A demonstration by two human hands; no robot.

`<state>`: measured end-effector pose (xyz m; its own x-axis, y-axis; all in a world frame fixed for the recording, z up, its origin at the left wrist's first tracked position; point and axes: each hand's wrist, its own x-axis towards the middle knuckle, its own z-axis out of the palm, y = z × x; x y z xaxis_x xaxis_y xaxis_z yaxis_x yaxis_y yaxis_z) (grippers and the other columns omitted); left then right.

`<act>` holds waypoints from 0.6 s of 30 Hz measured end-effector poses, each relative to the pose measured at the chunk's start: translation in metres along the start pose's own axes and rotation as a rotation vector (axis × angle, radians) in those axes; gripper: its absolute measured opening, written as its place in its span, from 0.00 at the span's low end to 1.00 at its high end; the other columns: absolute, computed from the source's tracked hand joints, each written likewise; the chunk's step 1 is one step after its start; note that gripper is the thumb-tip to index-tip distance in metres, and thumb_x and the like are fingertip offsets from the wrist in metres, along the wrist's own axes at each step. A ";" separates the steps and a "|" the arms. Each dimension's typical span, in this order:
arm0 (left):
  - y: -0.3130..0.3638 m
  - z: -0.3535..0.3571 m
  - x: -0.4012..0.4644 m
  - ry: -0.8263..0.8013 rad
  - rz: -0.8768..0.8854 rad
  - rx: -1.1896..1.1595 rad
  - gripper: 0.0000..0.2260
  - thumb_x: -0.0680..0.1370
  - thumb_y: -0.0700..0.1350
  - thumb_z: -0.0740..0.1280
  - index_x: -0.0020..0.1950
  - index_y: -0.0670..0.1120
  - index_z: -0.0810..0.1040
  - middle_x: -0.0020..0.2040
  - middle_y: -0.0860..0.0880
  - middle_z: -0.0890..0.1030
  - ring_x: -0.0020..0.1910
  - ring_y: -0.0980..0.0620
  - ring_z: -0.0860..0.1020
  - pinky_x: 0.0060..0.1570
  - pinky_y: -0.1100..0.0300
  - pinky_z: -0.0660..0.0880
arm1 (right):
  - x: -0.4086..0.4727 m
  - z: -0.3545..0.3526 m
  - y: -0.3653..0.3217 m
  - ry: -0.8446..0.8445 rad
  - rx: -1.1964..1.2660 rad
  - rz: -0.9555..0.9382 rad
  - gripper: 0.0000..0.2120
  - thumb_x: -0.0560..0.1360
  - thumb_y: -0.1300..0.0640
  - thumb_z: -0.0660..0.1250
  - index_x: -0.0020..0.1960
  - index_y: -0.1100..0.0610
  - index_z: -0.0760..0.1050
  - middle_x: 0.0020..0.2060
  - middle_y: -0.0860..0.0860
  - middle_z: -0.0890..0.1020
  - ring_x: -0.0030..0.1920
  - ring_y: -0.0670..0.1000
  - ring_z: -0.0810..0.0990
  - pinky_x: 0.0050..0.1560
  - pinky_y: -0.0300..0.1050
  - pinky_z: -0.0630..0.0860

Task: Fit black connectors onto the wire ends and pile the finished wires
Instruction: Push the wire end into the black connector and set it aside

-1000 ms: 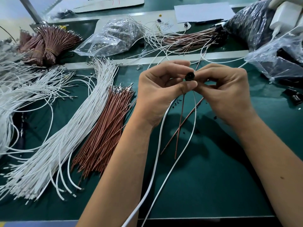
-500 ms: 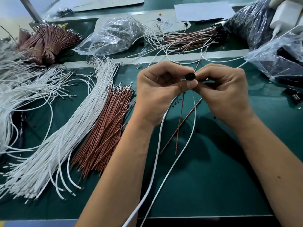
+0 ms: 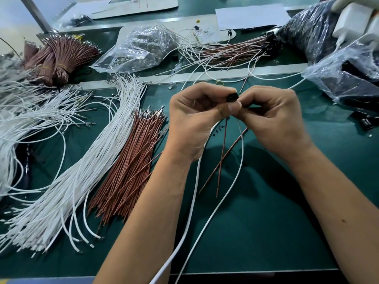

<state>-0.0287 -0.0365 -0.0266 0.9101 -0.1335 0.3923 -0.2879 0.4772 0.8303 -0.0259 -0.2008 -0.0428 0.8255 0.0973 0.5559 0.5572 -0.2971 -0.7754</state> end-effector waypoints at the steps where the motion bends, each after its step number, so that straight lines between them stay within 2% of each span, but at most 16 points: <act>1: 0.000 0.001 0.000 0.010 -0.003 -0.003 0.16 0.66 0.21 0.71 0.41 0.41 0.84 0.39 0.45 0.85 0.39 0.52 0.83 0.47 0.58 0.81 | 0.000 0.000 0.000 -0.002 0.004 0.008 0.06 0.74 0.59 0.78 0.43 0.59 0.83 0.37 0.55 0.84 0.39 0.51 0.81 0.42 0.46 0.77; 4: 0.002 0.002 0.000 0.059 -0.040 -0.041 0.14 0.67 0.22 0.72 0.40 0.41 0.84 0.38 0.46 0.85 0.39 0.53 0.83 0.45 0.60 0.81 | 0.000 -0.001 -0.001 -0.048 0.076 0.049 0.06 0.76 0.58 0.76 0.44 0.61 0.83 0.36 0.49 0.83 0.38 0.46 0.79 0.40 0.40 0.75; 6: 0.003 0.003 0.000 0.089 -0.090 -0.089 0.11 0.67 0.25 0.73 0.42 0.39 0.82 0.39 0.46 0.85 0.39 0.52 0.83 0.45 0.60 0.80 | 0.000 -0.001 -0.002 -0.086 0.099 0.049 0.04 0.77 0.59 0.75 0.47 0.60 0.83 0.39 0.51 0.83 0.40 0.47 0.80 0.41 0.40 0.75; 9: 0.002 0.003 0.000 0.135 -0.160 -0.100 0.10 0.65 0.33 0.75 0.45 0.39 0.81 0.40 0.45 0.85 0.38 0.51 0.83 0.45 0.60 0.80 | 0.000 0.004 -0.003 -0.063 0.094 0.018 0.08 0.78 0.57 0.74 0.45 0.62 0.84 0.42 0.61 0.83 0.42 0.61 0.81 0.44 0.51 0.77; 14: -0.003 0.001 0.001 0.216 -0.256 -0.020 0.07 0.72 0.31 0.74 0.47 0.39 0.81 0.41 0.40 0.85 0.37 0.48 0.83 0.44 0.57 0.81 | -0.002 0.006 0.001 -0.047 0.081 0.087 0.11 0.77 0.59 0.75 0.42 0.68 0.83 0.39 0.65 0.80 0.40 0.65 0.79 0.42 0.62 0.75; 16: -0.005 0.002 0.001 0.242 -0.245 -0.002 0.07 0.72 0.30 0.74 0.46 0.39 0.81 0.42 0.38 0.85 0.37 0.47 0.83 0.43 0.56 0.81 | -0.002 0.006 0.001 -0.050 0.102 0.130 0.11 0.77 0.59 0.75 0.41 0.67 0.82 0.38 0.66 0.78 0.38 0.62 0.77 0.41 0.60 0.72; 18: -0.008 0.002 0.001 0.274 -0.215 0.017 0.07 0.72 0.30 0.75 0.47 0.37 0.81 0.39 0.40 0.85 0.35 0.47 0.82 0.41 0.56 0.81 | -0.003 0.009 -0.001 -0.059 0.115 0.168 0.11 0.76 0.59 0.75 0.40 0.66 0.82 0.36 0.65 0.77 0.34 0.56 0.72 0.37 0.52 0.68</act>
<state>-0.0262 -0.0425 -0.0318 0.9960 0.0098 0.0885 -0.0835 0.4487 0.8898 -0.0283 -0.1917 -0.0464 0.9094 0.1117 0.4006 0.4155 -0.2040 -0.8864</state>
